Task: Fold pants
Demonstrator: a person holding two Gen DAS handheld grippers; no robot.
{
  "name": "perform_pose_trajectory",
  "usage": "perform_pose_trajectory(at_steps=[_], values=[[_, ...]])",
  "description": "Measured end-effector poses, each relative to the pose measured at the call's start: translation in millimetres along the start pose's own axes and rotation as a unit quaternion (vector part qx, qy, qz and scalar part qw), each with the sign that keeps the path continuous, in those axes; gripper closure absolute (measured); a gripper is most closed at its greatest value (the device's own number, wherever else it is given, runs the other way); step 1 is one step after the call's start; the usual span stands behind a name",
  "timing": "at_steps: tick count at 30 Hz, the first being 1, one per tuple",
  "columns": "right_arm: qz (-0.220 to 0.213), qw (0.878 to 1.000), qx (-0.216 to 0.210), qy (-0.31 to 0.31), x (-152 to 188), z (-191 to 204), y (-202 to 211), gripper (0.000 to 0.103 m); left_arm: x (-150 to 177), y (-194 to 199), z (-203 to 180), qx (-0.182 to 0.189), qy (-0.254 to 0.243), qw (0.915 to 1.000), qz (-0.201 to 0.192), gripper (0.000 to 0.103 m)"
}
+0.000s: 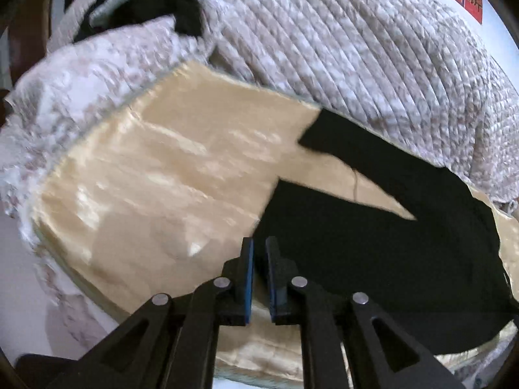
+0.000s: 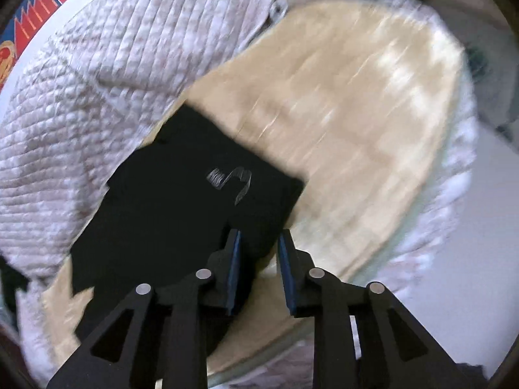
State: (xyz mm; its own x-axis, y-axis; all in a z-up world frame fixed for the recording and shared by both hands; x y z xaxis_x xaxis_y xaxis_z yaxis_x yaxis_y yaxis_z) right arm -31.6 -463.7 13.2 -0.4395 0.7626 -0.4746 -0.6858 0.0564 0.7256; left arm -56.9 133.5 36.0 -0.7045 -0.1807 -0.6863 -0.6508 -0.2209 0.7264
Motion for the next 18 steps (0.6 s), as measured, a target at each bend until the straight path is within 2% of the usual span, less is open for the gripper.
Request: perform_pose_trajectory(at_steps=[2,4,7,10,12,14,15,16,17,18], values=[[-0.061,0.998,0.01,0.027,-4.9,11.3,17.0,0.079,-6.8,2.5,-5.9,0.013,-0.006,0.9999,-0.009,0.092],[-0.076,0.995,-0.013,0.069,-5.3,30.1,22.8,0.079,-16.3,-0.7,-21.8,0.034,-0.026,0.999,-0.012,0.091],[-0.046,0.982,-0.034,0.182,6.2,78.9,-0.2,0.078,-27.8,-18.1,-57.5,0.079,-0.063,0.9949,-0.002,0.085],[0.031,0.971,-0.032,0.233,15.0,102.8,-48.6,0.078,-36.0,-44.4,-86.6,0.103,-0.1,0.9895,0.015,0.084],[0.053,0.968,-0.006,0.244,15.6,108.2,-77.6,0.078,-36.9,-64.8,-93.9,0.094,-0.116,0.9882,0.035,0.083],[0.078,0.97,0.023,0.227,11.4,99.2,-102.0,0.078,-29.6,-84.1,-92.8,0.07,-0.12,0.9886,0.057,0.083],[0.081,0.975,0.013,0.208,6.6,95.0,-105.8,0.078,-25.3,-93.5,-89.0,0.054,-0.119,0.9888,0.072,0.083],[0.077,0.977,0.007,0.2,3.1,94.9,-103.4,0.078,-20.6,-98.6,-85.0,0.055,-0.117,0.9888,0.074,0.083],[0.069,0.977,0.006,0.2,2.9,96.0,-98.7,0.078,-19.0,-96.8,-82.8,0.056,-0.119,0.9894,0.062,0.083],[0.054,0.977,0.002,0.205,3.1,98.8,-92.4,0.078,-19.4,-92.8,-82.6,0.034,-0.129,0.9895,0.055,0.083]])
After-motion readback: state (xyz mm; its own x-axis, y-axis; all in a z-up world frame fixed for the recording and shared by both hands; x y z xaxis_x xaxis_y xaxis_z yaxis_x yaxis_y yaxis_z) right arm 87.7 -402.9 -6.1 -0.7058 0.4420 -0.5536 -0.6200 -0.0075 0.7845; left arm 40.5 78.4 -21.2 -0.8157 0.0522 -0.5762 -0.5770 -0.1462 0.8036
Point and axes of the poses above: each gripper's, at about its wrist camera, not at the fingertips, and y roughly against the way its jaws point, z to its left, x to its underside, the point moved 3 cm from there along -y, roughly the way its jaws point, and after that the axes turned 14 degrees about -y, right-handed, at the moved point
